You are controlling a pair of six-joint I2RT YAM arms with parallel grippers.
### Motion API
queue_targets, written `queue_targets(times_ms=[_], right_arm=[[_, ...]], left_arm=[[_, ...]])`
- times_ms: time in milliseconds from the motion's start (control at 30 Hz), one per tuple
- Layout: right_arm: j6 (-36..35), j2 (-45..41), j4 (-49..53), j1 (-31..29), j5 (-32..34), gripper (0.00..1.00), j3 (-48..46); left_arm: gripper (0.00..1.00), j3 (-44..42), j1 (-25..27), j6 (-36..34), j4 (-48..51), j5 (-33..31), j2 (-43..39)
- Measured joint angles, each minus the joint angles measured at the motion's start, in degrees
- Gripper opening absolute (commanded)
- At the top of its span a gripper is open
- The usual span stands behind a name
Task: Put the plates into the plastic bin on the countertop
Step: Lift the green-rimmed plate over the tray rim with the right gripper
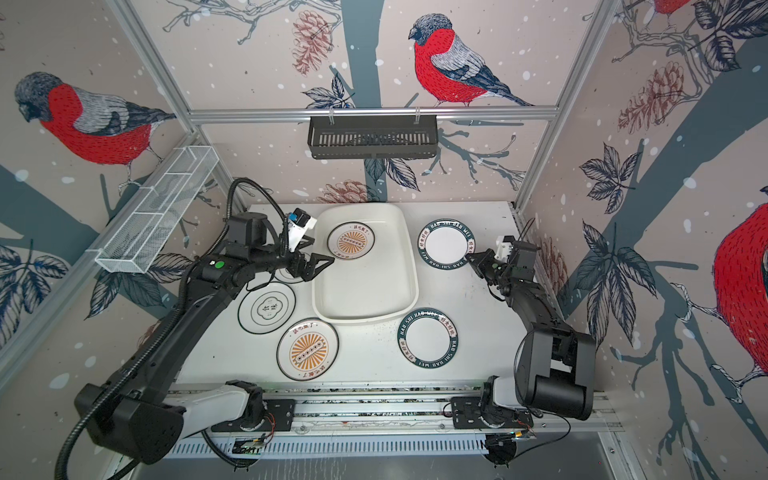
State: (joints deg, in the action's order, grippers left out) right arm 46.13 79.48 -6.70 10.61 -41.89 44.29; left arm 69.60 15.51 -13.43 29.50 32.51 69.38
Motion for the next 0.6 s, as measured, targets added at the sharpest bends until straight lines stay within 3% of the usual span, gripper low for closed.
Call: queue_targets(times_ms=[300, 600], right_arm=[[0.7, 1.9, 2.0, -11.3, 3.6, 0.02, 8.5], [2.1, 11.0, 2.2, -23.9, 8.0, 0.02, 19.3]], left_arm=[[0.97, -0.9, 0.0, 1.2, -1.0, -1.6, -2.0], [0.97, -0.9, -0.2, 2.5, -1.4, -1.6, -3.2]])
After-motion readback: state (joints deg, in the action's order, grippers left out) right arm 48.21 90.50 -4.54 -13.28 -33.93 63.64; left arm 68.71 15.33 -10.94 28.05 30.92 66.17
